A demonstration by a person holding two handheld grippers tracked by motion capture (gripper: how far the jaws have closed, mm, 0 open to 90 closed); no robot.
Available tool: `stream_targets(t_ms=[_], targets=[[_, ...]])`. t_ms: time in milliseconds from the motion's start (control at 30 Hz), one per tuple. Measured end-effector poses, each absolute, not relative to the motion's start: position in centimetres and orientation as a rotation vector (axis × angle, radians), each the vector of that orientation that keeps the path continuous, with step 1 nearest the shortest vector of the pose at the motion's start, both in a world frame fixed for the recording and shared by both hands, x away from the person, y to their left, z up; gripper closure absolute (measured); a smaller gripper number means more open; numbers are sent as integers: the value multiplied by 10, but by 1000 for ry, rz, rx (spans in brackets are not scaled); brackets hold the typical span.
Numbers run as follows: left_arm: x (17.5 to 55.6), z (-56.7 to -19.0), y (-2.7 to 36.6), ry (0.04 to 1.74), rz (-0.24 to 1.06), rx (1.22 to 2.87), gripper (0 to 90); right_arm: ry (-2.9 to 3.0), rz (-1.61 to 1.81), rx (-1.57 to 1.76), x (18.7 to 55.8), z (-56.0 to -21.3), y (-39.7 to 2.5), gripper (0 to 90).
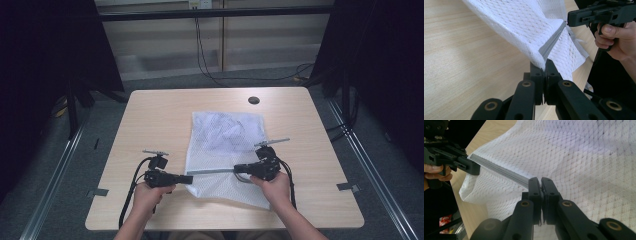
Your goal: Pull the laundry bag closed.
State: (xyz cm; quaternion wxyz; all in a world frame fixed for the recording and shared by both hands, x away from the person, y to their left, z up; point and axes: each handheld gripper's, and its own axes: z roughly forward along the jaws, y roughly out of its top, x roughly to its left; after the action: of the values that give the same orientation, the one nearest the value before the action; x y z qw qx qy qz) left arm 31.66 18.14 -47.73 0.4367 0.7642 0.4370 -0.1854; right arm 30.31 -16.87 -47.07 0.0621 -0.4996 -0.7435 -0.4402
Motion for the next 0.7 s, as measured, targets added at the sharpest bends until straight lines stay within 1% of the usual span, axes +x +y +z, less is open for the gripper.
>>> stream_targets(t_ms=[700], targets=[[316, -477, 183, 1091, -461, 1906, 882, -2250, -1330, -1517, 301, -472, -179, 866]])
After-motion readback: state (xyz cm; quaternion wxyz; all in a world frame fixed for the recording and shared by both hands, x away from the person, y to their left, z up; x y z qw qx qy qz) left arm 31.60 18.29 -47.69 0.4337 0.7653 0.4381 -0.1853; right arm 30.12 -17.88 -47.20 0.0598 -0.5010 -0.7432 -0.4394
